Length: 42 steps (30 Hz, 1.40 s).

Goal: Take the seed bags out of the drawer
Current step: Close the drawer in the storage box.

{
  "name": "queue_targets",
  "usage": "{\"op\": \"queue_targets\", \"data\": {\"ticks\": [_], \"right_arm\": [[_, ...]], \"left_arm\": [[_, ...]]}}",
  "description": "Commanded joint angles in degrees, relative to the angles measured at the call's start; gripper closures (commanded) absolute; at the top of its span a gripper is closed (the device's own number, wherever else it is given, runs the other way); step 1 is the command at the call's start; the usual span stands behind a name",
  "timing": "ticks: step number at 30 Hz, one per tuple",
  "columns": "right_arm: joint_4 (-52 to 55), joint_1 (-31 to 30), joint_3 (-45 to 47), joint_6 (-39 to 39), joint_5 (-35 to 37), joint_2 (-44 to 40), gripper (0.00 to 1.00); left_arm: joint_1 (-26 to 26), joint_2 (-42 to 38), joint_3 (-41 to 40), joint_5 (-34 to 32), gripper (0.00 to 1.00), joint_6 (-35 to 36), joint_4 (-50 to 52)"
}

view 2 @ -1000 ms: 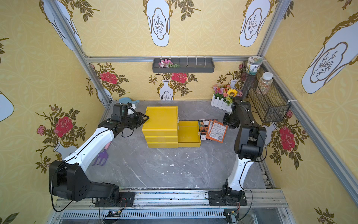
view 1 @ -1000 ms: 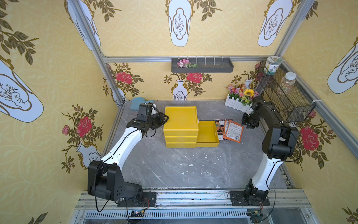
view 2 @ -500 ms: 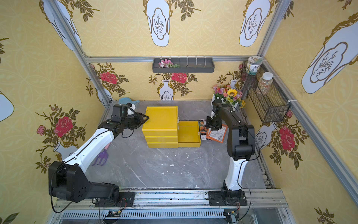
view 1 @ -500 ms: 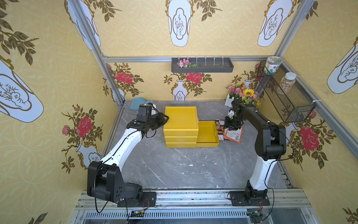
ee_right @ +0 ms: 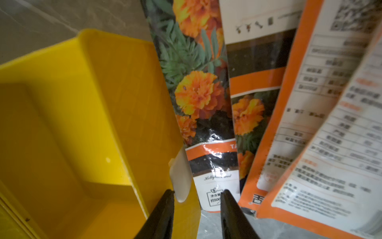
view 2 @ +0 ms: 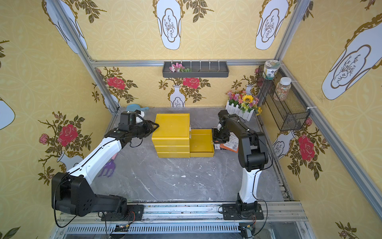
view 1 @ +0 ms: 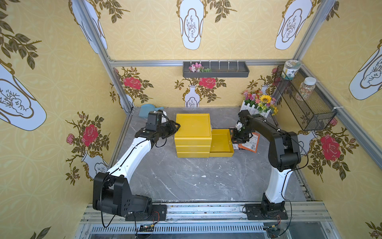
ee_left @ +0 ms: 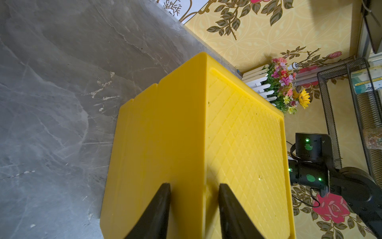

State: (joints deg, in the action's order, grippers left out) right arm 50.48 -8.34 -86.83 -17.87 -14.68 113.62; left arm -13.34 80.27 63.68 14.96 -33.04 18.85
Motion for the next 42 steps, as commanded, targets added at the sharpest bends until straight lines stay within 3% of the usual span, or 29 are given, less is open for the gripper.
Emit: {"op": "queue_targets", "data": {"ticks": [1,17,37,42], "right_arm": [[-1.07,-1.25,0.25,-1.28,-0.18,0.46,0.59],[-3.35,-6.11,-1.22,-5.33,-3.10,3.00,0.59],[-12.68,-7.81,-1.60,-14.72,-17.22,5.86,0.58],[-12.74,-8.69,-3.02,-15.63,-16.69,6.60,0.58]], "left_arm": [[-0.10,0.59,-1.36,0.59,0.57,0.61,7.50],[-0.10,0.06,-2.11,0.44,0.57,0.52,7.54],[-0.10,-1.70,-3.35,-0.25,0.58,0.09,7.92],[-0.10,-1.77,-3.36,-0.35,0.58,-0.02,7.89]]}}
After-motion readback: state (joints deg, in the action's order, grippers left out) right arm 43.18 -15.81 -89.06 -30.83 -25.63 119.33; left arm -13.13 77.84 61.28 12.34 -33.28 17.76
